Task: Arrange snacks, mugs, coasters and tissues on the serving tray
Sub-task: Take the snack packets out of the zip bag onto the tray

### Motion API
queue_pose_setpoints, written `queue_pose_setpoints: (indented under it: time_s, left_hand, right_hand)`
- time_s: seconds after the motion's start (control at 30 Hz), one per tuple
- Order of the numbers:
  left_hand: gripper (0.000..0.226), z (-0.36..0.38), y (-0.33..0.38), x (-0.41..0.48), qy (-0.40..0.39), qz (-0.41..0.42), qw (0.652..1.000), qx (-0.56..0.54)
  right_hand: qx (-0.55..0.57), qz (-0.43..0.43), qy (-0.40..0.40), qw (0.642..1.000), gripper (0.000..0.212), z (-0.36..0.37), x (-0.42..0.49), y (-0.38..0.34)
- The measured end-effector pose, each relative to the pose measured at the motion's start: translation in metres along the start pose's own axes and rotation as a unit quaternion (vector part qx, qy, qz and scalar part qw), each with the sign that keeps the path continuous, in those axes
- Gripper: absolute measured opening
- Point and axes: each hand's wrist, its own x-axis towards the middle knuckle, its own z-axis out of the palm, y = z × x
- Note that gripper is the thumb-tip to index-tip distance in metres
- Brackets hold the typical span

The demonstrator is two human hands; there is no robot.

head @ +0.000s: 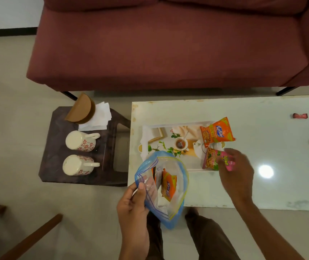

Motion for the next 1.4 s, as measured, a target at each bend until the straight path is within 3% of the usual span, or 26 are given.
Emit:
queue_pose_setpoints:
  time_s: [0.1, 0.13, 0.2, 0.27, 0.37, 0.47, 0.57, 0.7, 0.9, 1.03, 1.13, 1.23, 1.33, 1.4]
  left_hand:
    - [0.019, -0.001, 0.002, -0.006, -0.017, 0.019, 1.000, 0.015]
    - [0.021, -0.002, 0.003, -0.008, -0.017, 0.025, 0.999, 0.028]
    - [0.024, -0.004, 0.002, -0.010, -0.010, 0.038, 0.998, 0.057]
    - [0.020, -0.008, 0.001, -0.012, -0.001, 0.043, 0.997, 0.071]
    - [0.016, -0.015, 0.001, -0.013, -0.006, 0.037, 0.996, 0.084]
    - [0.017, -0.023, 0.001, -0.013, -0.008, 0.044, 0.994, 0.096]
    - [0.020, -0.034, 0.006, -0.007, -0.024, 0.031, 0.995, 0.093]
    - [0.015, -0.052, 0.011, 0.008, -0.034, -0.023, 0.997, 0.065]
    - [0.022, -0.071, 0.022, 0.030, -0.050, -0.071, 0.996, -0.003]
    - [0.025, -0.073, 0.031, 0.036, -0.074, -0.062, 0.995, -0.030]
    - [0.020, -0.070, 0.034, 0.040, -0.098, -0.032, 0.995, -0.008]
    - [0.018, -0.061, 0.033, 0.035, -0.141, 0.037, 0.988, 0.047]
    - [0.018, -0.049, 0.027, 0.024, -0.185, 0.097, 0.970, 0.124]
    - [0.018, -0.043, 0.023, 0.020, -0.179, 0.106, 0.967, 0.145]
  right_hand:
    - [0.058, -0.107, -0.148, 0.981, 0.006, -0.019, -0.045, -0.070]
    - [0.026, -0.121, -0.215, 0.969, 0.004, -0.016, -0.058, -0.087]
    - [-0.158, -0.157, -0.319, 0.921, 0.013, 0.002, -0.073, -0.105]
    - [-0.318, -0.157, -0.343, 0.870, 0.024, 0.022, -0.083, -0.113]
    - [-0.439, -0.159, -0.311, 0.828, 0.038, 0.047, -0.093, -0.120]
    - [-0.484, -0.159, -0.325, 0.797, 0.023, 0.063, -0.099, -0.124]
    - [-0.460, -0.148, -0.315, 0.817, 0.019, 0.074, -0.103, -0.127]
    - [-0.377, -0.115, -0.276, 0.877, 0.019, 0.083, -0.111, -0.131]
    - [-0.204, -0.112, -0.152, 0.961, 0.027, 0.072, -0.130, -0.158]
    - [-0.066, -0.103, -0.040, 0.992, 0.017, 0.056, -0.145, -0.172]
    - [0.002, -0.078, 0.003, 0.997, 0.028, 0.049, -0.153, -0.172]
    - [-0.018, -0.074, -0.019, 0.997, 0.045, 0.049, -0.151, -0.174]
    - [-0.107, -0.056, -0.065, 0.991, 0.085, 0.053, -0.138, -0.181]
    - [-0.189, -0.074, -0.068, 0.977, 0.070, 0.056, -0.124, -0.183]
